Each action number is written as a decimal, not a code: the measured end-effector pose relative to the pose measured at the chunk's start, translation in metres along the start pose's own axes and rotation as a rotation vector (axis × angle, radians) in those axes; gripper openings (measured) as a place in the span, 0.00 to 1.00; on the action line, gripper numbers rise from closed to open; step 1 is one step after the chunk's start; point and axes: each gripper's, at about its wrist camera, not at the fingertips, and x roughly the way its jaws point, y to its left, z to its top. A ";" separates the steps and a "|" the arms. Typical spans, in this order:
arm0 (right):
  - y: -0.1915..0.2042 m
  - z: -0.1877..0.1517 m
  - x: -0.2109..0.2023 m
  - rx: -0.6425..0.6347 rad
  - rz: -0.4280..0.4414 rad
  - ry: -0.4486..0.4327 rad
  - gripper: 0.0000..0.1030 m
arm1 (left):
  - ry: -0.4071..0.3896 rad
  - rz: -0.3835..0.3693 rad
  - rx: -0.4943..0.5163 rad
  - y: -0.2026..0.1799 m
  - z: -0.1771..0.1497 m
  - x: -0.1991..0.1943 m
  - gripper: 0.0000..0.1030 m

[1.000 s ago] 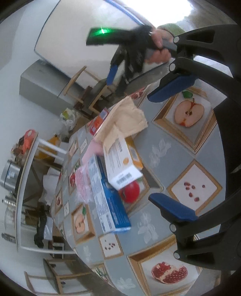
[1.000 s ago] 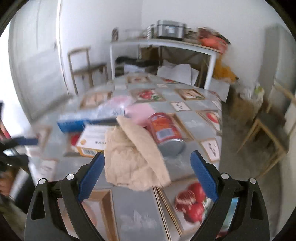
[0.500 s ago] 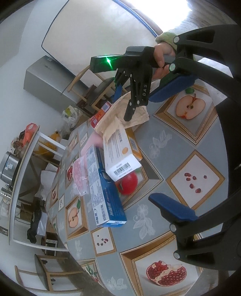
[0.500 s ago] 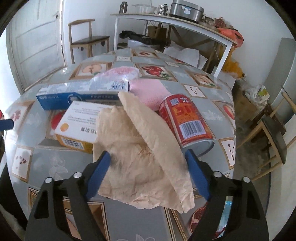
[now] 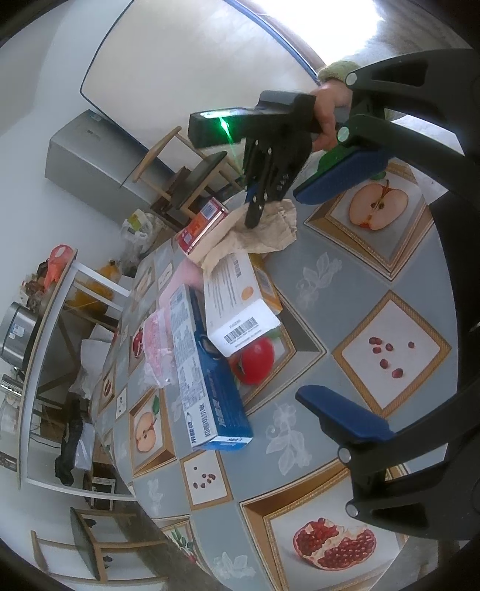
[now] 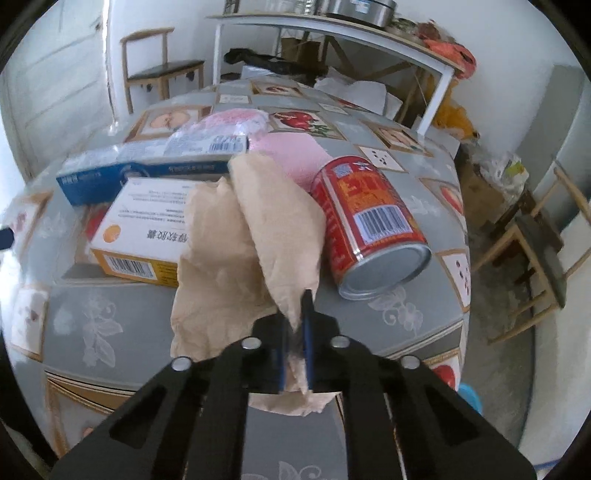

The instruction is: Collect trash

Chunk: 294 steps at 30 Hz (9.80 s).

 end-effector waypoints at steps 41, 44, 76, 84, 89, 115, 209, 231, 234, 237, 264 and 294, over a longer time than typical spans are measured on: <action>-0.065 -0.090 -0.045 0.368 0.287 0.036 0.04 | 0.526 0.049 0.519 -0.073 0.102 0.195 0.82; -0.067 -0.092 -0.047 0.375 0.292 0.031 0.04 | 0.573 0.051 0.469 -0.070 0.102 0.196 0.82; 0.017 -0.073 -0.070 0.001 0.037 0.096 0.15 | 0.359 0.170 0.004 -0.013 -0.033 0.017 0.65; 0.035 -0.062 -0.065 0.047 0.094 0.107 0.66 | 0.334 0.119 -0.028 -0.004 -0.032 0.009 0.65; 0.040 -0.056 -0.052 0.118 0.204 0.165 0.76 | 0.323 0.089 -0.051 0.002 -0.032 0.006 0.65; 0.025 -0.060 -0.037 0.223 0.024 0.173 0.16 | 0.305 0.055 -0.101 0.013 -0.032 0.003 0.66; -0.013 -0.026 -0.105 0.473 0.152 -0.036 0.07 | -0.090 0.104 0.017 -0.052 0.031 -0.054 0.66; -0.242 -0.257 -0.178 1.108 -0.119 -0.156 0.07 | 0.371 -0.220 0.370 -0.291 0.067 0.154 0.66; -0.266 -0.283 -0.148 1.205 -0.042 -0.132 0.07 | 0.512 -0.211 0.377 -0.324 0.053 0.212 0.66; -0.278 -0.303 -0.125 1.264 -0.011 -0.118 0.07 | 0.600 -0.191 0.403 -0.355 0.036 0.266 0.66; -0.400 -0.386 0.064 1.426 -0.014 0.130 0.14 | 0.633 -0.155 0.454 -0.402 0.013 0.365 0.81; -0.299 -0.194 -0.090 0.897 -0.033 -0.068 0.63 | 0.138 -0.002 0.177 -0.097 0.007 0.004 0.82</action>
